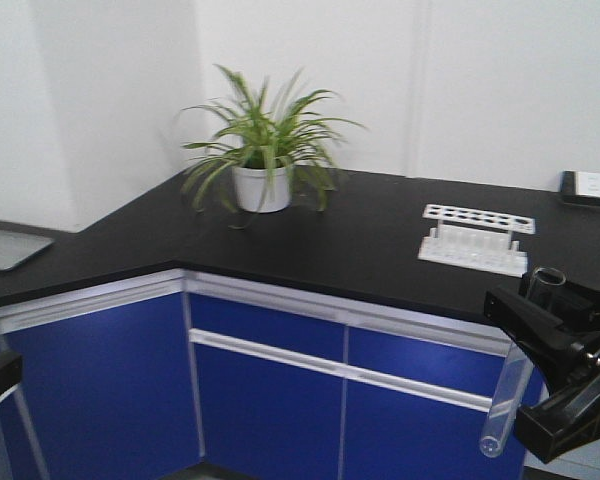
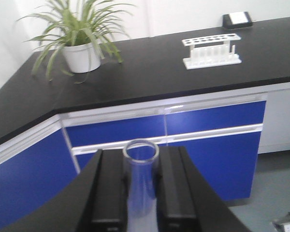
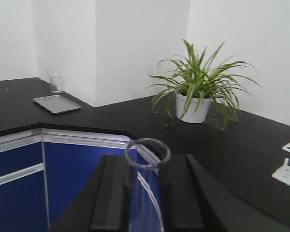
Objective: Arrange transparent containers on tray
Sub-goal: 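Hold both tubes raised while the base drives to the yellow tray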
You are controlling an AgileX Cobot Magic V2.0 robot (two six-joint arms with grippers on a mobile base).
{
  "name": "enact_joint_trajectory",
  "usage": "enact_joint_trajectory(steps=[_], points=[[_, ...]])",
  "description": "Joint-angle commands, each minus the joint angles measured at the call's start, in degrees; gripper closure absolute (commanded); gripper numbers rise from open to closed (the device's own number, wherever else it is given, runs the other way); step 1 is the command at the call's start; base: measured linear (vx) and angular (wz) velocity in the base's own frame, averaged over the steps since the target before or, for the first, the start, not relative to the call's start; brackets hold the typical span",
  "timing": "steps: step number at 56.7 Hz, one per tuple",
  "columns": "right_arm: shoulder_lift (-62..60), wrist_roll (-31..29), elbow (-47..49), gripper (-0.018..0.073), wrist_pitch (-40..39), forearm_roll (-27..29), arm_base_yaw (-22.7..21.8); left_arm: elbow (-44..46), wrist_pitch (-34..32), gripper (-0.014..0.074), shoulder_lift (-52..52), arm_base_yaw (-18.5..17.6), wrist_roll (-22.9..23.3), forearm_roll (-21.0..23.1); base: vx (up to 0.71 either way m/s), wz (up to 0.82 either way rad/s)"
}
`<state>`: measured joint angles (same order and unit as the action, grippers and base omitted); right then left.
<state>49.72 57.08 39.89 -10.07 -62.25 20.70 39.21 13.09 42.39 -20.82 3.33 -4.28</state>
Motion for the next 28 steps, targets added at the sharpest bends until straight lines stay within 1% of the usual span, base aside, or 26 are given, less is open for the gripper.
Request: enact_joint_trajectory(steps=[1,14,28], points=[[-0.4,-0.1,1.8,0.0572,-2.8,0.2,-0.1,1.6,-4.9,0.0597,-0.3,-0.3,0.0,0.4,-0.32,0.46],[-0.4,-0.1,1.8,0.0572,-2.8,0.2,-0.1,1.6,-4.9,0.0597,-0.3,-0.3,0.0,0.4,-0.31,0.50],[-0.4,-0.1,1.8,0.0572,-2.8,0.2,-0.1,1.6,-4.9,0.0597,-0.3,-0.3,0.0,0.4,-0.30,0.63]])
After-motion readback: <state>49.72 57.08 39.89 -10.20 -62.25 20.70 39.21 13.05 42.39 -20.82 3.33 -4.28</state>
